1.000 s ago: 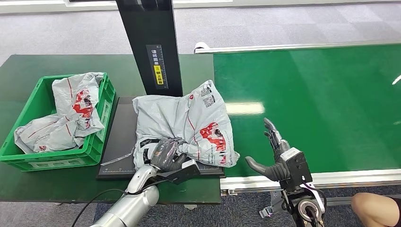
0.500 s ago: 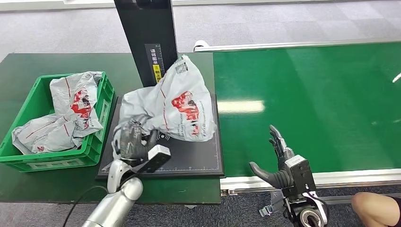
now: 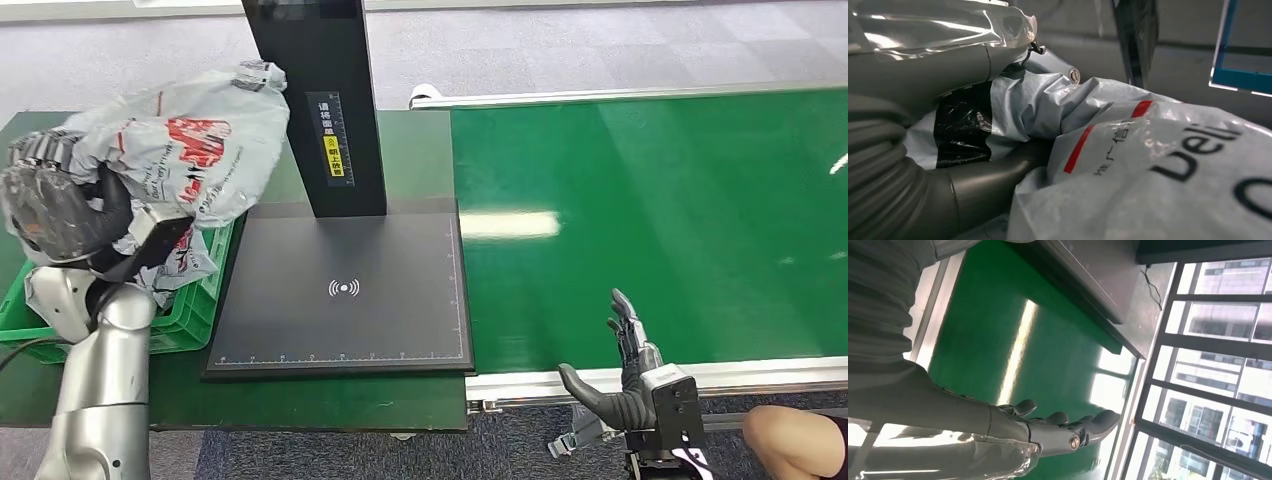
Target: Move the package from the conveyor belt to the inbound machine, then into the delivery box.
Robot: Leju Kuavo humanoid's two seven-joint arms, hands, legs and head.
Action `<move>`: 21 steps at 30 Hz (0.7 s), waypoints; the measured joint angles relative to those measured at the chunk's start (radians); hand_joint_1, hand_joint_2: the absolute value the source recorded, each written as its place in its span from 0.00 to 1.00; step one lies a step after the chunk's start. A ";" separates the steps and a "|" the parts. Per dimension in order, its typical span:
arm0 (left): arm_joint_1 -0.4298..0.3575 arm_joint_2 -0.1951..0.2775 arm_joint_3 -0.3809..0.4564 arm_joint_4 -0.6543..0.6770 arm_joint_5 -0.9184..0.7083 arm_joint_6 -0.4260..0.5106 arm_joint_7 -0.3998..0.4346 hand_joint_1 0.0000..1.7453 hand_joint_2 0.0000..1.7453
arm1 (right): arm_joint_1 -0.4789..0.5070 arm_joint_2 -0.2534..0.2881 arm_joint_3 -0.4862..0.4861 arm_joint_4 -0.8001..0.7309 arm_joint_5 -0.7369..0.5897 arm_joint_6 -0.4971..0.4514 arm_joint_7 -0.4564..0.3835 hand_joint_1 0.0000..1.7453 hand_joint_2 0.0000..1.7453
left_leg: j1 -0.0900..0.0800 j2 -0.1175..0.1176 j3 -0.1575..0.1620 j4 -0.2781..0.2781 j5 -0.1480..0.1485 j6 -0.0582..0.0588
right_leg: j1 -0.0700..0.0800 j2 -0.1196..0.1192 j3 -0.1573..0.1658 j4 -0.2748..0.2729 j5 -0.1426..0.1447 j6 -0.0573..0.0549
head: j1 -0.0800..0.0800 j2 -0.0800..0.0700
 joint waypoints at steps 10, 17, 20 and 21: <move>-0.164 0.150 0.235 0.245 -0.116 0.000 0.028 1.00 1.00 | 0.001 0.007 -0.020 -0.011 -0.003 0.013 0.011 0.00 1.00 | 0.001 0.002 0.000 0.000 0.000 -0.001 | 0.001 0.003 -0.001 0.001 0.000 0.000 | 0.000 0.000; -0.180 0.225 0.297 0.388 -0.211 0.000 0.094 0.06 1.00 | -0.018 0.003 -0.019 -0.008 -0.017 0.020 0.012 0.00 1.00 | 0.001 0.003 0.000 0.000 0.000 -0.001 | 0.001 0.003 -0.001 0.000 0.000 0.000 | 0.000 0.000; -0.186 0.244 0.302 0.462 -0.212 0.000 0.132 0.00 1.00 | -0.028 0.003 -0.017 -0.005 -0.020 0.025 0.012 0.00 1.00 | 0.001 0.002 0.000 0.000 0.000 -0.001 | 0.001 0.002 -0.001 0.000 0.000 0.000 | 0.000 0.000; -0.189 0.249 0.299 0.487 -0.207 0.000 0.146 0.00 1.00 | -0.031 0.003 -0.016 -0.004 -0.020 0.026 0.012 0.00 1.00 | 0.001 0.002 0.000 0.000 0.000 -0.001 | 0.001 0.002 -0.001 0.000 0.000 0.000 | 0.000 0.000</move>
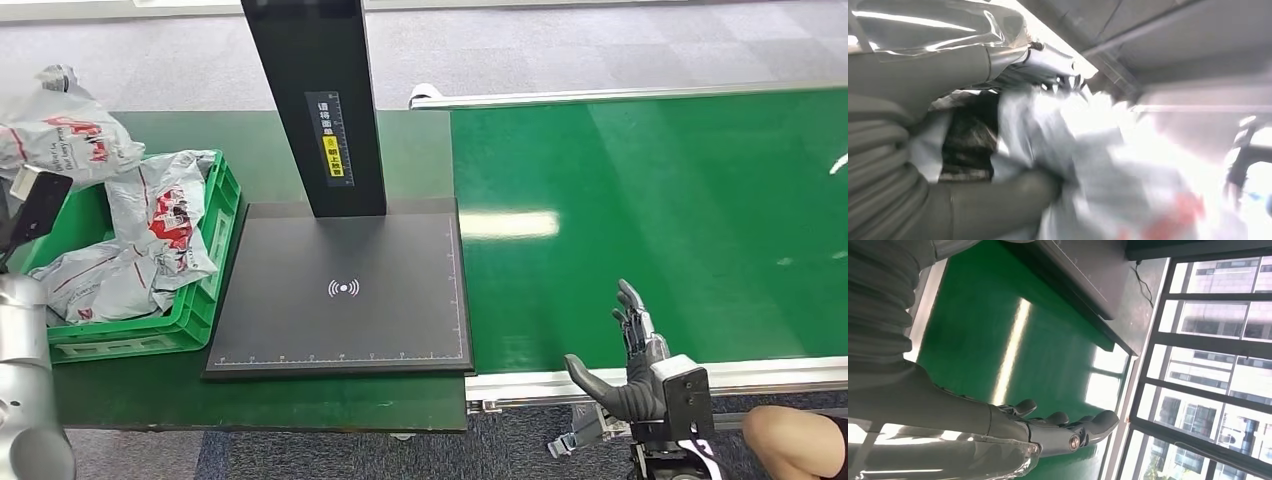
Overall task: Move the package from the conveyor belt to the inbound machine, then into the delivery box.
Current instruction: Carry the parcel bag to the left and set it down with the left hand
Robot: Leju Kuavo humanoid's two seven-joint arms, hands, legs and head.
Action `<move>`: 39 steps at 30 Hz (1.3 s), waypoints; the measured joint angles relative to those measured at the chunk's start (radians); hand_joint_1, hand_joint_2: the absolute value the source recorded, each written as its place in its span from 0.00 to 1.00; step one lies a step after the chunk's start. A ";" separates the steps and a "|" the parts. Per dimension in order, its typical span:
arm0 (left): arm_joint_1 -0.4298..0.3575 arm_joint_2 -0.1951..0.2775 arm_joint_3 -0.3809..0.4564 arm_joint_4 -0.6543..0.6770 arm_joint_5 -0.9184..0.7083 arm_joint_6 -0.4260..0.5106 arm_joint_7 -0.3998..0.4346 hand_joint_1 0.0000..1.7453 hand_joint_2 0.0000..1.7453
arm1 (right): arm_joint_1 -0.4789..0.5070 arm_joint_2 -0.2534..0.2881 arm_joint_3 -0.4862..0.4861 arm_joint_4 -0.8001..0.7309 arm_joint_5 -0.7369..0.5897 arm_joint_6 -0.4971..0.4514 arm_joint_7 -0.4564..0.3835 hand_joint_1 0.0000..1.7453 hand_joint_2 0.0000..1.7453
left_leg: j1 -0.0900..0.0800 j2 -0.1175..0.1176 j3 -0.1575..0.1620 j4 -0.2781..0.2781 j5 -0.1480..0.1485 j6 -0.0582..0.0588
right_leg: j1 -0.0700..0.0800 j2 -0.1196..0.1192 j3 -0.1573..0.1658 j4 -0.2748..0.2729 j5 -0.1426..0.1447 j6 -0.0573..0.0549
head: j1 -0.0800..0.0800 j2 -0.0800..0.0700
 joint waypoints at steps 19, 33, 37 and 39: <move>0.017 0.003 -0.165 0.077 0.324 -0.076 0.003 0.00 1.00 | -0.015 -0.005 0.008 0.029 -0.009 0.036 -0.001 0.00 1.00 | 0.000 0.000 0.000 0.000 0.000 0.000 | 0.000 0.000 0.000 0.000 0.000 0.000 | 0.000 0.000; 0.380 -0.123 -0.334 -0.504 1.087 -0.647 -0.113 0.00 1.00 | -0.061 -0.023 0.030 0.071 0.068 0.063 -0.001 0.00 1.00 | -0.002 0.000 -0.001 0.000 -0.002 0.000 | -0.002 0.000 -0.001 -0.001 0.000 0.000 | 0.000 0.000; 0.501 -0.198 -0.445 -0.631 1.150 -0.668 -0.138 0.00 1.00 | -0.076 -0.027 0.052 0.090 0.071 0.067 0.000 0.00 1.00 | -0.002 0.000 -0.002 0.000 -0.002 0.000 | -0.002 0.000 -0.001 -0.001 -0.001 0.001 | 0.000 0.000; 0.534 -0.227 -0.487 -0.654 1.157 -0.660 -0.136 0.00 1.00 | -0.080 -0.027 0.064 0.100 0.069 0.071 0.004 0.00 1.00 | -0.002 0.000 -0.001 0.000 -0.002 0.000 | -0.002 0.000 -0.001 -0.001 0.000 0.001 | 0.000 0.000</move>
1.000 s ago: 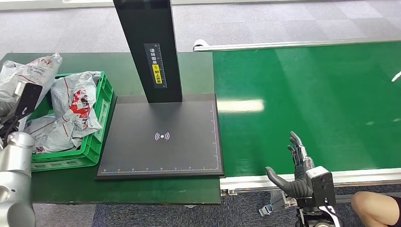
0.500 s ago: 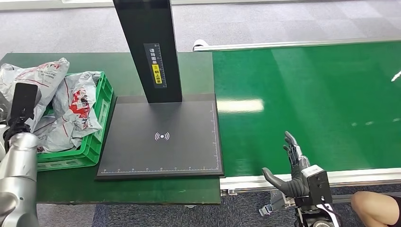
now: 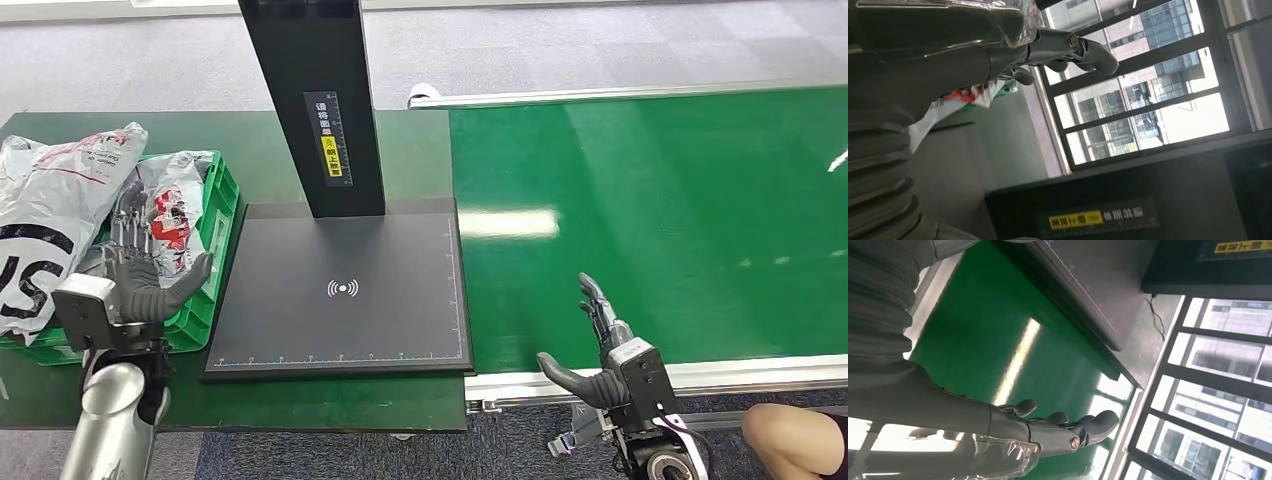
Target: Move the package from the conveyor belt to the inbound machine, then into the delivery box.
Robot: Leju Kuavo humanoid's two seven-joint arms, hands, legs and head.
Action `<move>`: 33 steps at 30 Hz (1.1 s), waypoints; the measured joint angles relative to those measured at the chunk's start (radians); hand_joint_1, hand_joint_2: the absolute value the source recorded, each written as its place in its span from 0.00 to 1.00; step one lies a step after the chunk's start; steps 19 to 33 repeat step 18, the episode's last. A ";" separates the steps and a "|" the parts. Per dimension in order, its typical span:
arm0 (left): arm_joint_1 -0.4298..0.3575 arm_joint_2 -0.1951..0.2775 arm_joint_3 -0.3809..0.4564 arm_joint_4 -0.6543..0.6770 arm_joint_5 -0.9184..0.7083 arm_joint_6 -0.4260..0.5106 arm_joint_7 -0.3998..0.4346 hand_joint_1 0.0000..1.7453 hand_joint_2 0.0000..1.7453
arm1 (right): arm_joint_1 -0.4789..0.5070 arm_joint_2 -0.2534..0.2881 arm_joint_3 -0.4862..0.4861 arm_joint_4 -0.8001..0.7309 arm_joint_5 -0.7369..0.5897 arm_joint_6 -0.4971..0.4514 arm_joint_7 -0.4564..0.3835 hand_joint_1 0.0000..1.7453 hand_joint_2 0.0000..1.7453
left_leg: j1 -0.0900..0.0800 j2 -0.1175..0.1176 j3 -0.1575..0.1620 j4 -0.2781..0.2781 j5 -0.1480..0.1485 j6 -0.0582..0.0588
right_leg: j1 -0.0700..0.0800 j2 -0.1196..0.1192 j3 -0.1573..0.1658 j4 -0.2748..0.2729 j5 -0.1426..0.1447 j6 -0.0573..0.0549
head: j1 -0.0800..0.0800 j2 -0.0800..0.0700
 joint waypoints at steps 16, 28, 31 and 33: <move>0.094 -0.181 -0.203 0.207 -0.052 0.164 -0.116 0.00 1.00 | -0.052 0.030 0.099 0.068 -0.056 -0.002 -0.082 0.00 1.00 | 0.000 0.000 0.000 0.000 0.000 0.000 | 0.000 0.000 0.000 0.000 0.000 0.000 | 0.000 0.000; 0.100 -0.188 -0.217 0.217 -0.081 0.200 -0.131 0.00 1.00 | -0.054 0.031 0.103 0.068 -0.065 -0.004 -0.089 0.00 1.00 | 0.000 -0.001 0.000 0.000 0.000 0.000 | 0.000 0.000 0.000 0.000 0.000 0.000 | 0.000 0.000; 0.100 -0.188 -0.217 0.217 -0.081 0.200 -0.131 0.00 1.00 | -0.054 0.031 0.103 0.068 -0.065 -0.004 -0.089 0.00 1.00 | 0.000 -0.001 0.000 0.000 0.000 0.000 | 0.000 0.000 0.000 0.000 0.000 0.000 | 0.000 0.000; 0.100 -0.188 -0.217 0.217 -0.081 0.200 -0.131 0.00 1.00 | -0.054 0.031 0.103 0.068 -0.065 -0.004 -0.089 0.00 1.00 | 0.000 -0.001 0.000 0.000 0.000 0.000 | 0.000 0.000 0.000 0.000 0.000 0.000 | 0.000 0.000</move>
